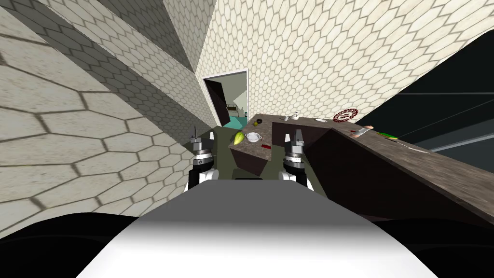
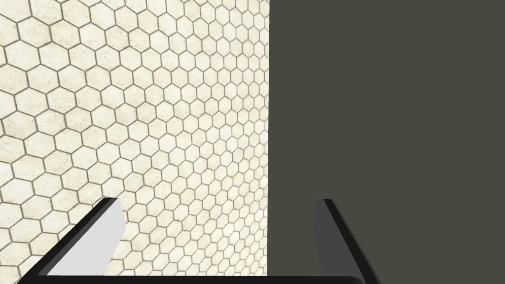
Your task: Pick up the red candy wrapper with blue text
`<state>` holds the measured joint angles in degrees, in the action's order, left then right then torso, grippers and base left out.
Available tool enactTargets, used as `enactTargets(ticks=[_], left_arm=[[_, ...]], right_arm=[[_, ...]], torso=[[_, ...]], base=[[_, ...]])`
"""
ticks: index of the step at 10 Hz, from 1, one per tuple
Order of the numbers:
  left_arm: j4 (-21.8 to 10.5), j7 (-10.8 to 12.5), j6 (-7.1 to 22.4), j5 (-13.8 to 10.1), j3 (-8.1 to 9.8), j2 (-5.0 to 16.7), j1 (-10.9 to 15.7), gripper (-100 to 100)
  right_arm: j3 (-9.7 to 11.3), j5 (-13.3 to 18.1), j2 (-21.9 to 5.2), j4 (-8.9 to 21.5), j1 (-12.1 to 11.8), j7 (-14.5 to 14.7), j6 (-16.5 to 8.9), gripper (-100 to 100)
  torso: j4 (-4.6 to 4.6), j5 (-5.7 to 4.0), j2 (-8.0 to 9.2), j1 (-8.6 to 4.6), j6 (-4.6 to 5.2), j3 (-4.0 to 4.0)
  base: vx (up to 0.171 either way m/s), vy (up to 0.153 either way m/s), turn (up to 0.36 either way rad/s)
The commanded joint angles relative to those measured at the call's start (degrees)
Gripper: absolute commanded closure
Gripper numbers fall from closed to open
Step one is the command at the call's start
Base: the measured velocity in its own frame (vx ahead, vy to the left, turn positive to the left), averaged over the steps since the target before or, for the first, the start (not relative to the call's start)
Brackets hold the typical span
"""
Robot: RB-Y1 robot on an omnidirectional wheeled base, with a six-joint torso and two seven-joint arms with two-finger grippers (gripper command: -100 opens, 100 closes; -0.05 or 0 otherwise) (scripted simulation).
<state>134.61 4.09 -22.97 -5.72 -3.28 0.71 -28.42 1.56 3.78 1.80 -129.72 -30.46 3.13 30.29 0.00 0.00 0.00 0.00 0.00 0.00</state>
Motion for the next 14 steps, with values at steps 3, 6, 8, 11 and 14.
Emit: enactTargets(ticks=[3, 6, 8, 11, 14], left_arm=[[0.0, 0.0, 0.0, 0.0, 0.00, 0.0, 0.0, 0], [0.0, 0.0, 0.0, 0.0, 0.00, 0.0, 0.0, 0], [0.0, 0.0, 0.0, 0.0, 0.00, 0.0, 0.0, 0], [0.0, 0.0, 0.0, 0.0, 0.00, 0.0, 0.0, 0], [0.0, 0.0, 0.0, 0.0, 0.00, 0.0, 0.0, 0]], right_arm=[[-0.1, 1.3, -6.3, 1.7, 1.0, -0.5, 0.1, -100], [-0.2, 2.7, -10.9, 3.4, 2.0, -1.0, 0.2, -100], [-0.3, 3.5, -14.0, 4.4, 2.7, -1.4, 0.2, -100], [-0.4, 5.4, -18.7, 6.5, 4.2, -2.1, 0.5, -100], [-0.5, 7.7, -23.1, 8.8, 5.9, -3.0, 0.8, -100]], torso=[[0.01, 0.01, 0.05, 0.04, 0.00, 0.03], [0.02, 0.01, 0.07, 0.06, -0.01, 0.04], [0.02, 0.02, 0.07, 0.06, 0.00, 0.04], [0.02, 0.02, 0.10, 0.08, 0.01, 0.06], [0.02, 0.02, 0.11, 0.10, 0.00, 0.07]], base=[[-0.017, 0.018, 0.035], [-0.021, 0.025, 0.036], [-0.021, 0.020, 0.030], [-0.029, 0.030, 0.045], [-0.034, 0.033, 0.061]])
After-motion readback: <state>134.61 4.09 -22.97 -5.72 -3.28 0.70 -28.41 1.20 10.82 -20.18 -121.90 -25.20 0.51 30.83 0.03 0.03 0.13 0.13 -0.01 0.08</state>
